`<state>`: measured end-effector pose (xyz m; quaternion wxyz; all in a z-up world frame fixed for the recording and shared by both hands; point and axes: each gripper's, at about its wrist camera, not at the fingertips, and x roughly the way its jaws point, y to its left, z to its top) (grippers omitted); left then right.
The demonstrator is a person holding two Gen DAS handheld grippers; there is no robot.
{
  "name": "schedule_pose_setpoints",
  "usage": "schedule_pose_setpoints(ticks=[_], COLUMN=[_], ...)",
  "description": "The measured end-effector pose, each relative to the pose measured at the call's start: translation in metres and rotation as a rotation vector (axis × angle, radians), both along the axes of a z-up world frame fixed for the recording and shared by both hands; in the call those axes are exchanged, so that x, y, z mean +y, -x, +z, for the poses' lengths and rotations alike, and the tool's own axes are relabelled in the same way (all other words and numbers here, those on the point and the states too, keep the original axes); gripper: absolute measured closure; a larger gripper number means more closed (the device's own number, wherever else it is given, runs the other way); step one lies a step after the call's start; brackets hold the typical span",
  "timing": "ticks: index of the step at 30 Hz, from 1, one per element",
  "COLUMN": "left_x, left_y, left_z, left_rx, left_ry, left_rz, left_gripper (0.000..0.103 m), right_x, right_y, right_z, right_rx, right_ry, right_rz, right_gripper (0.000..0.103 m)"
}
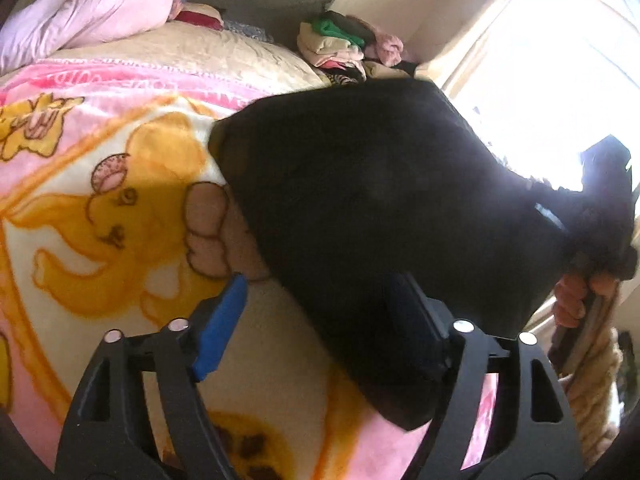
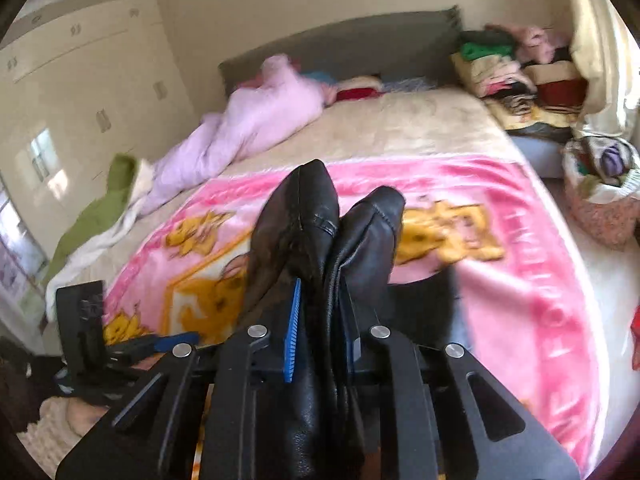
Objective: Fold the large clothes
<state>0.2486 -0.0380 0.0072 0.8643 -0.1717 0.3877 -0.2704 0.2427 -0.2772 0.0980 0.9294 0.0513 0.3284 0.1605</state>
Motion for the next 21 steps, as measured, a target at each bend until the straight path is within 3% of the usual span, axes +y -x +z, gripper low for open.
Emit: schedule_pose_setpoints(ticks=[4, 8, 10, 11, 12, 16, 19, 20, 21], left_x=[-0.009, -0.022, -0.026, -0.027, -0.027, -0.029, -0.036, -0.039, -0.045], left_y=[-0.013, -0.027, -0.031, -0.032, -0.034, -0.037, -0.034, -0.033, -0.033], left_z=[-0.018, -0.051, -0.062, -0.064, -0.068, -0.073, -0.074, -0.075, -0.075], left_rx=[0.079, 0.201, 0.239, 0.248, 0.263, 0.286, 0.296, 0.304, 0.314], left_ry=[0.034, 0.106, 0.142, 0.163, 0.193, 0.246, 0.272, 0.279, 0.280], left_rz=[-0.012, -0.023, -0.021, -0.024, -0.032, -0.033, -0.042, -0.051, -0.061], left_gripper=[0.027, 0.022, 0.016, 0.015, 0.015, 0.012, 0.011, 0.011, 0.011], right_x=[-0.060, -0.086, -0.095, -0.101, -0.106, -0.109, -0.114, -0.115, -0.113], right_y=[-0.020, -0.027, -0.029, -0.029, -0.029, -0.040, -0.049, -0.051, -0.051], right_z=[-0.054, -0.110, -0.125, -0.128, -0.130, -0.139, -0.157, -0.163, -0.168], right_rx=[0.126, 0.238, 0.263, 0.271, 0.276, 0.312, 0.386, 0.404, 0.418], right_ry=[-0.062, -0.116, -0.129, -0.129, -0.127, -0.160, -0.255, -0.293, -0.343], right_rz=[-0.119, -0.144, -0.156, -0.184, -0.203, -0.143, -0.114, -0.107, -0.089], right_gripper=[0.087, 0.082, 0.070, 0.049, 0.038, 0.038, 0.038, 0.040, 0.048])
